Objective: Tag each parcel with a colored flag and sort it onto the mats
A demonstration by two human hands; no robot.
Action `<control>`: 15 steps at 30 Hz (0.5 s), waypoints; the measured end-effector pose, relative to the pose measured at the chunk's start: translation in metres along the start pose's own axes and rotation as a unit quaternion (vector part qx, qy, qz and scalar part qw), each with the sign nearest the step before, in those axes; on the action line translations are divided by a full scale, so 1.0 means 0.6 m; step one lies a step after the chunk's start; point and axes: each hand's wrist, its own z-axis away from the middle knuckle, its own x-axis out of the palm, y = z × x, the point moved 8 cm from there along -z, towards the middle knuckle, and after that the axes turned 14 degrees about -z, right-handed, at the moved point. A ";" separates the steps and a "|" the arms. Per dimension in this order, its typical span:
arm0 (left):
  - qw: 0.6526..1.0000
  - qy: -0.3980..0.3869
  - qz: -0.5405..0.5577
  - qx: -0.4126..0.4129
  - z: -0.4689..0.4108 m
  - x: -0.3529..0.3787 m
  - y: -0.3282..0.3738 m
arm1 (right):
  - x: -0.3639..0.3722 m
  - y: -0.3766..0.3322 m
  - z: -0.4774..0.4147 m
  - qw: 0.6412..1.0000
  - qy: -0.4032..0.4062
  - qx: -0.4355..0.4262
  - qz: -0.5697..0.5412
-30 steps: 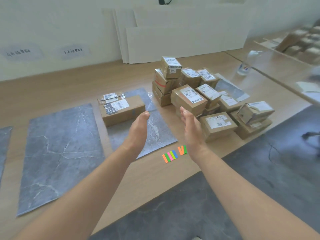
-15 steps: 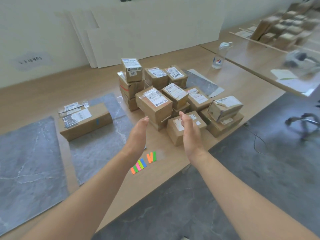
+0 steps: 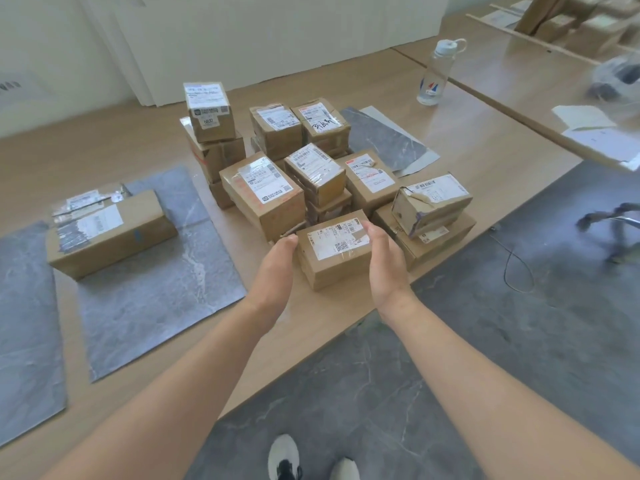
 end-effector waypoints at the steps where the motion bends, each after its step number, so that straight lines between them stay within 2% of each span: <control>1: 1.000 0.002 0.006 -0.006 -0.008 0.006 0.000 | -0.007 0.001 -0.008 1.000 0.005 0.005 -0.001; 11: 0.998 0.002 0.011 -0.069 -0.130 0.043 -0.047 | -0.046 0.051 -0.123 0.995 0.084 0.031 0.034; 15: 0.997 -0.032 0.013 -0.074 -0.168 0.063 -0.052 | -0.054 0.069 -0.156 0.991 0.117 0.045 0.055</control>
